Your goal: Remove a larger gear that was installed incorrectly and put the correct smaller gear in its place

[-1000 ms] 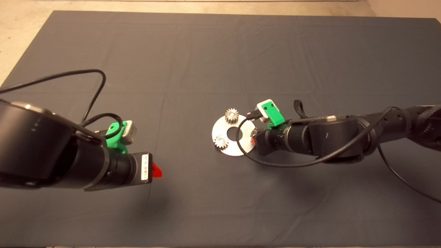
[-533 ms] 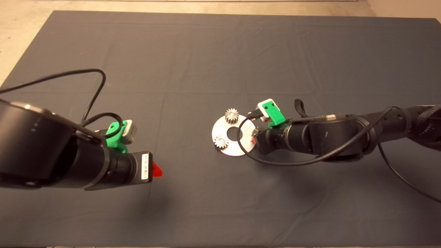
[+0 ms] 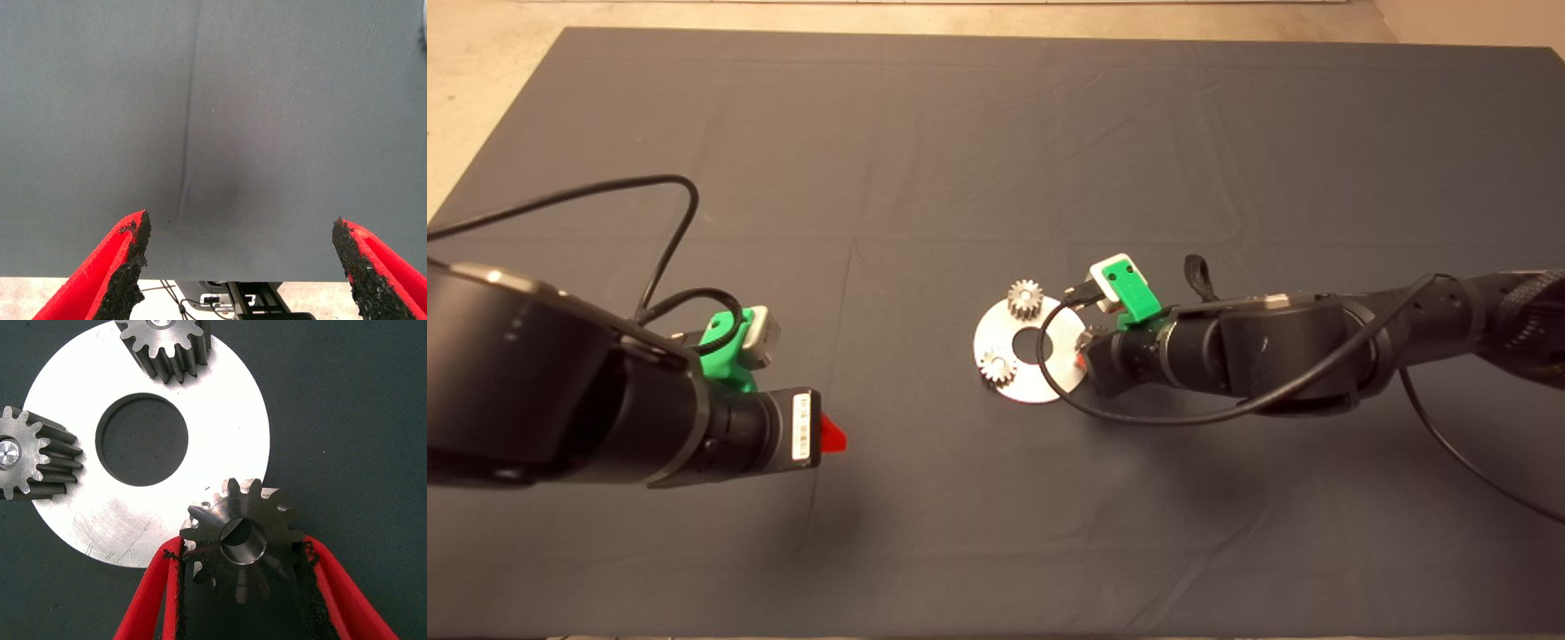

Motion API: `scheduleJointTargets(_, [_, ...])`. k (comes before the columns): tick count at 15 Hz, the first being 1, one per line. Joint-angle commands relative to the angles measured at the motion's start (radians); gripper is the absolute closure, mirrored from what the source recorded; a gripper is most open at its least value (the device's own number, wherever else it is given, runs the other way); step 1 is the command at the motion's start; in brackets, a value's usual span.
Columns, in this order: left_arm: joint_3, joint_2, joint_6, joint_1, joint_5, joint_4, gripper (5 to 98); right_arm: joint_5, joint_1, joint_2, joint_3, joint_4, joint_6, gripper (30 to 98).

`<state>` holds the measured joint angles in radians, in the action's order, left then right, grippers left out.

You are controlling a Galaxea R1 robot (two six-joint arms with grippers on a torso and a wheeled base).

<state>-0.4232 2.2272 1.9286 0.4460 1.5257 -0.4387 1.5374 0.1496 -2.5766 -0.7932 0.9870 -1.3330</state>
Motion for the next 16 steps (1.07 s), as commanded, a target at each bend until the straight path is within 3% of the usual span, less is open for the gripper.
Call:
scheduleJointTargets(1, [0.003, -0.005, -0.002, 0.005, 0.132, -0.032, 34.7, 0.121, 0.022, -0.018, -0.008, 0.014, 0.001, 94.8])
scheduleJointTargets(16, [0.015, -0.016, 0.000, 0.005, 0.132, -0.035, 34.7, 0.121, 0.019, -0.029, 0.022, 0.030, -0.003, 94.7])
